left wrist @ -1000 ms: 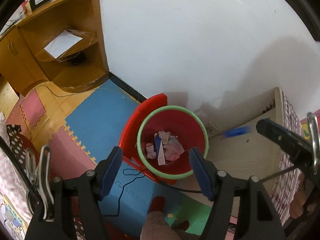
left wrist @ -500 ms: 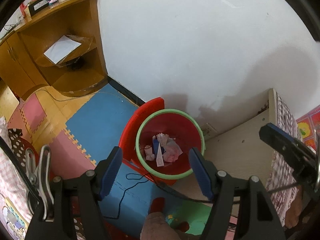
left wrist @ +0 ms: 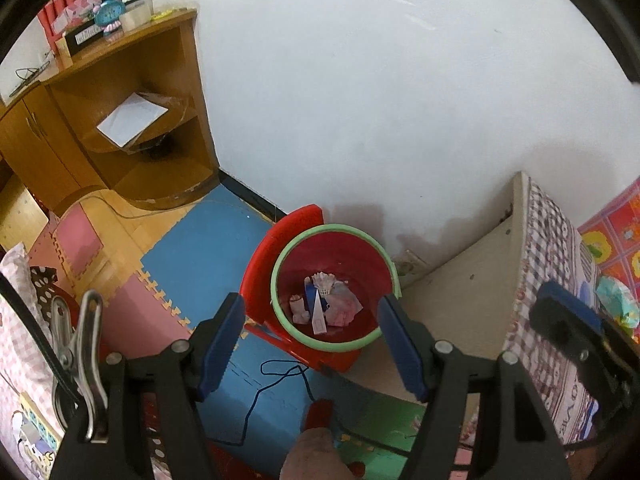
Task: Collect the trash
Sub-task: 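Swing both open tools back from the bucket to the bed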
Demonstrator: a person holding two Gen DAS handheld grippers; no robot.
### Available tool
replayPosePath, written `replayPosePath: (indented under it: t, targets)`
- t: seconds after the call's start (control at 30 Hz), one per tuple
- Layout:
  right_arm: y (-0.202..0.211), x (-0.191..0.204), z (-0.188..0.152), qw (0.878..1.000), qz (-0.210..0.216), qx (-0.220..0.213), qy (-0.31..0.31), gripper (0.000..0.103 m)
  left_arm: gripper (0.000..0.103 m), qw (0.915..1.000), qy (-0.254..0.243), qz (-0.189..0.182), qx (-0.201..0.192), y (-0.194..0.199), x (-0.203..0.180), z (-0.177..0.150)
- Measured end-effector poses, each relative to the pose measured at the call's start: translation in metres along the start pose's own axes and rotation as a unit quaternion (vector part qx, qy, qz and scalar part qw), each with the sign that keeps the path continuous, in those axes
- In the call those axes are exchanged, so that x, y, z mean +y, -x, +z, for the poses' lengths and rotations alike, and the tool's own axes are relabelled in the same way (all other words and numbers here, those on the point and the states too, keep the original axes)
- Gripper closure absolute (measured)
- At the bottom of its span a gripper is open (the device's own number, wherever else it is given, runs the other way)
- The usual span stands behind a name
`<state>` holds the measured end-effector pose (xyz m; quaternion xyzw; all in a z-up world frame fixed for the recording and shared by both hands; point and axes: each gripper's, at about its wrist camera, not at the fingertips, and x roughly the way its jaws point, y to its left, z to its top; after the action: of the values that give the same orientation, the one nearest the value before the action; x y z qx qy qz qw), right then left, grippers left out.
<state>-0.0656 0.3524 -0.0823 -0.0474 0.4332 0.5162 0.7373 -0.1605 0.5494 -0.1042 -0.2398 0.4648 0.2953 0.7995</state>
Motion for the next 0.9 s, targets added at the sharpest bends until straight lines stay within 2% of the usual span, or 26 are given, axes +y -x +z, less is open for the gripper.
replayPosePath:
  t: [0.27,0.47,0.9]
  targets:
    - [0.064,-0.005,-0.037,1.000,-0.002,-0.021,-0.010,0.072,0.030,0.9997,-0.018,-0.006,-0.016,0.042,-0.032,-0.024]
    - [0.115,-0.018,-0.066,0.999,-0.020,-0.041,-0.021,0.072,0.030,0.9983,-0.045,-0.018,-0.032,0.071,-0.061,-0.046]
    - [0.215,-0.046,-0.128,0.990,-0.093,-0.082,-0.065,0.072,0.030,0.9901,-0.120,-0.061,-0.039,0.109,-0.135,-0.099]
